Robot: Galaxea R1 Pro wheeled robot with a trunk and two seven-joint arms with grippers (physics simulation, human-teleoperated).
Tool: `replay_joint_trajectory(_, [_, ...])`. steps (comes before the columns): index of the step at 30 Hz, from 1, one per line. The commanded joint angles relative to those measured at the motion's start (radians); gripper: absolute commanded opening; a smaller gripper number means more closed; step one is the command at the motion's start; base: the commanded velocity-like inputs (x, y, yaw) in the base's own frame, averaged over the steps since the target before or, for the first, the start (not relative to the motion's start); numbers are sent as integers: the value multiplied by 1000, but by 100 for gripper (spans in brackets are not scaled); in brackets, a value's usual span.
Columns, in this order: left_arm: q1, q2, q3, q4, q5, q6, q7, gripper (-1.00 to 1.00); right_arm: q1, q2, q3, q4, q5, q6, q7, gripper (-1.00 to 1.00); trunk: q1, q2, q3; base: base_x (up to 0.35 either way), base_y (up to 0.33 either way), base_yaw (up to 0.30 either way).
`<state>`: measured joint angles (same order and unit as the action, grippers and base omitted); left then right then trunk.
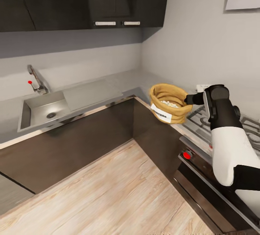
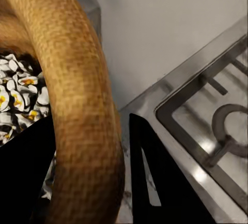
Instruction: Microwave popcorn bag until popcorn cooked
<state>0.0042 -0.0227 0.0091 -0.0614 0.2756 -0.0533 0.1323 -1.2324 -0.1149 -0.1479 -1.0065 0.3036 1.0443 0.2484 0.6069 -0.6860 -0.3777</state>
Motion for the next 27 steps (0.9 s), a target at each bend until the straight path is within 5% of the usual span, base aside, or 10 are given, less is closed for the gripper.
replay_joint_trajectory(1, [0, 0, 0, -2, 4, -2, 3, 100, -1, -1, -1, -1, 9, 3, 9, -100, 0, -1, -1, 0, 0, -289])
replay_joint_trajectory(18, [0, 0, 0, -1, 4, -3, 3, 100, -1, -3, -2, -54, 29, 3, 3, -100, 0, -1, -1, 0, 0, -286])
replay_joint_trajectory(27, [0, 0, 0, -1, 4, -3, 3, 100, -1, -4, -5, -45, 23, 3, 3, -100, 0, -1, 5, 0, 0, -35])
